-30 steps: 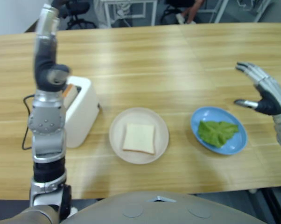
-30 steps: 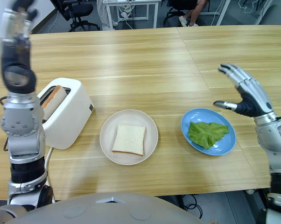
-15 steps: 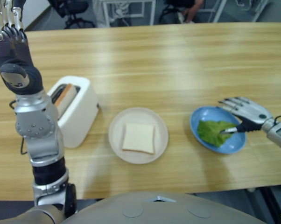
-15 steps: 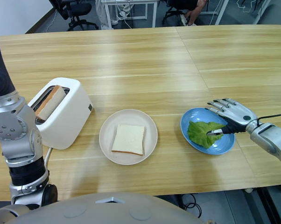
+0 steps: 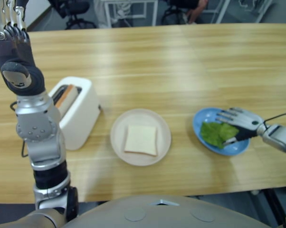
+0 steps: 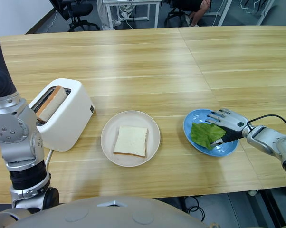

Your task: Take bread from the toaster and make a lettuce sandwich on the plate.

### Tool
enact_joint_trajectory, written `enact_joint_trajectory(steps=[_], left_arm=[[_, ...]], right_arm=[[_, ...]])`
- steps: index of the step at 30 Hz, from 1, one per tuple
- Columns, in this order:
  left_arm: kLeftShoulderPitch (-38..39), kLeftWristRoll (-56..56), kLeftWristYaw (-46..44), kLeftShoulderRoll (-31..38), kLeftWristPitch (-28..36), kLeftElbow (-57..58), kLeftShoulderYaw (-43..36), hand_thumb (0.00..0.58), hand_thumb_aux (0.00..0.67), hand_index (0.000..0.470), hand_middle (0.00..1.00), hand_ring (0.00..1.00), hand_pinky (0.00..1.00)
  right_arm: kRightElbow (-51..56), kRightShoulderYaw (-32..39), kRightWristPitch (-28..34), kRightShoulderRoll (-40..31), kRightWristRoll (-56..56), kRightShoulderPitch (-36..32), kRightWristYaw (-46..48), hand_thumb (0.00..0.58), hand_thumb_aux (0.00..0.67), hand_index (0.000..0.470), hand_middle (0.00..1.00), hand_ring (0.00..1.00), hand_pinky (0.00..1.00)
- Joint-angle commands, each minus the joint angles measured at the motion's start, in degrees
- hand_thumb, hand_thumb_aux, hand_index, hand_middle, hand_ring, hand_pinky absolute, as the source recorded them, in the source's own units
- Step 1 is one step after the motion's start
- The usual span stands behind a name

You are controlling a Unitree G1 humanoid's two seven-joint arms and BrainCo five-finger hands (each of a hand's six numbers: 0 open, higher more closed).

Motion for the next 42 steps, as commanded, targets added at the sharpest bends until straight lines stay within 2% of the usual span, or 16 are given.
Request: enact_joint_trajectory(steps=[1,8,9,10,11,12,22,23,24,25,37,42], left_arm=[[0.2,-0.3,-0.9,0.6,0.7,-0.7,0.2,0.000,0.000,0.000,0.00,0.00,0.00],[0.6,-0.9,-1.8,1.0,1.2,-1.7,0.8,0.000,0.000,0.000,0.00,0.00,0.00],[0.7,-1.0,-1.9,1.1,1.3,-1.8,0.9,0.000,0.000,0.000,0.00,0.00,0.00],[0.7,-1.0,-2.0,1.1,1.3,-1.9,1.0,0.000,0.000,0.000,0.00,0.00,0.00],[0.8,-1.0,-2.1,1.1,1.4,-2.0,1.0,0.000,0.000,0.000,0.00,0.00,0.00],[0.8,-1.1,-2.3,1.2,1.4,-2.1,1.1,0.000,0.000,0.000,0.00,0.00,0.00],[1.2,-1.4,-2.9,1.5,1.6,-2.4,1.3,0.000,0.000,0.000,0.00,0.00,0.00],[1.2,-1.5,-3.0,1.5,1.6,-2.5,1.3,0.000,0.000,0.000,0.00,0.00,0.00],[1.2,-1.5,-3.0,1.5,1.6,-2.5,1.3,0.000,0.000,0.000,0.00,0.00,0.00],[1.2,-1.5,-3.1,1.6,1.6,-2.4,1.3,0.000,0.000,0.000,0.00,0.00,0.00],[1.0,-1.2,-3.4,1.9,1.1,-1.6,1.6,0.000,0.000,0.000,0.00,0.00,0.00],[0.5,-1.2,-3.5,2.1,0.7,-0.7,1.3,0.000,0.000,0.000,0.00,0.00,0.00]], right_arm=[[4.5,4.5,1.3,1.8,-2.3,-1.8,-2.3,0.000,0.000,0.000,0.00,0.00,0.00],[11.0,11.0,2.6,5.4,-3.8,-5.0,-6.0,0.000,0.000,0.000,0.00,0.00,0.00],[11.7,11.7,2.8,6.0,-3.9,-5.4,-6.5,0.322,0.223,0.153,0.00,0.00,0.00],[12.5,12.4,2.9,6.6,-3.9,-5.8,-7.1,0.493,0.410,0.281,0.00,0.00,0.00],[13.2,13.0,2.9,7.1,-3.8,-6.2,-7.6,0.493,0.410,0.281,0.00,0.00,0.00],[13.8,13.5,3.0,7.5,-3.5,-6.3,-8.1,0.580,0.670,0.460,0.00,0.00,0.00],[15.1,14.5,3.1,8.7,-0.7,-6.8,-13.1,0.580,0.670,0.460,0.00,0.00,0.00],[14.8,14.4,3.3,8.7,-0.4,-6.7,-13.8,0.580,0.670,0.460,0.56,0.56,0.56],[14.7,14.3,3.3,8.7,0.1,-6.7,-14.3,0.580,0.670,0.460,0.56,0.56,0.56],[14.6,14.2,3.4,8.7,0.4,-6.7,-14.8,0.580,0.670,0.460,1.00,1.00,1.00],[11.0,13.2,5.5,8.3,2.4,-7.3,-20.8,0.580,0.670,0.460,1.00,1.00,1.00],[7.2,10.3,5.1,7.4,5.7,-6.7,-23.1,0.580,0.670,0.460,1.00,1.00,1.00]])
